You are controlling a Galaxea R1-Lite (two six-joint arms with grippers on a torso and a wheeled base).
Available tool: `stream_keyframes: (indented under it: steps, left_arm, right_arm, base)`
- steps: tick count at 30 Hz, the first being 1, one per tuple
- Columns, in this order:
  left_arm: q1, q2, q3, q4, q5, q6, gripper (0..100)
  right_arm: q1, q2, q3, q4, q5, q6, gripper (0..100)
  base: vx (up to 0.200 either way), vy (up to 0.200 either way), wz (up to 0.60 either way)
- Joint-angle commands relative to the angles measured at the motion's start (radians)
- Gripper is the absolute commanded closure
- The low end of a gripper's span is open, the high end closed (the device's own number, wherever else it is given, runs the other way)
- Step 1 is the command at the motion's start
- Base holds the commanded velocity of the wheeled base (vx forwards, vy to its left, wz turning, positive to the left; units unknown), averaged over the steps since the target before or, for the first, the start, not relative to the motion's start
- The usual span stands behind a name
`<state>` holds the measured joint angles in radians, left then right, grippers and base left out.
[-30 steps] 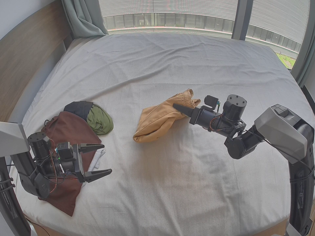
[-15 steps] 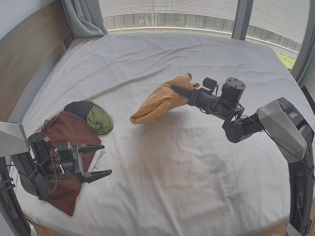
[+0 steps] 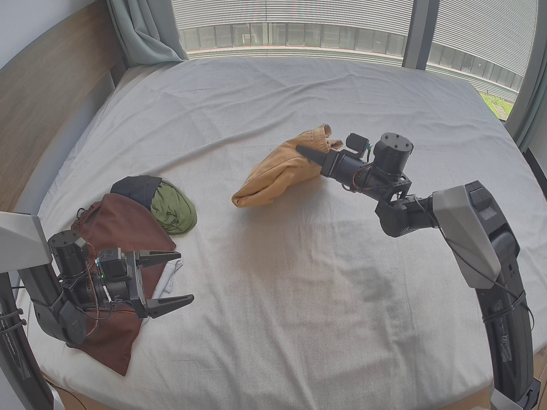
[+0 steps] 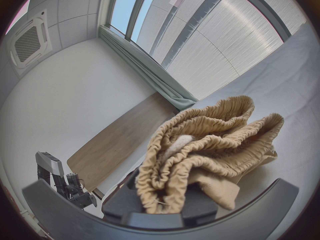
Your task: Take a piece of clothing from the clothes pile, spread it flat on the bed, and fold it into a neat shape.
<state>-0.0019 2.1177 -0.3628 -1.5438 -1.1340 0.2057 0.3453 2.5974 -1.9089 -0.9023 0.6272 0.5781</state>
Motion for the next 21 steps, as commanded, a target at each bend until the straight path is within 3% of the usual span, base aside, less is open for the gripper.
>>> stream_keyframes:
  steps: [1,8,21]
  left_arm:
    - [0.002,0.002,-0.001,-0.001,-0.001,0.000,0]
    - [-0.003,0.002,0.001,-0.001,-0.001,0.000,0]
    - [-0.004,-0.001,0.001,-0.001,-0.001,0.000,0]
  right_arm:
    - [-0.014,0.112,-0.009,0.003,0.000,0.005,100]
    - [-0.019,0.023,0.234,-0.021,-0.001,-0.004,100]
    - [-0.026,0.020,0.424,-0.141,-0.006,-0.021,100]
  base:
    - [0.000,0.000,0.00]
    - [0.000,0.000,0.00]
    - [0.000,0.000,0.00]
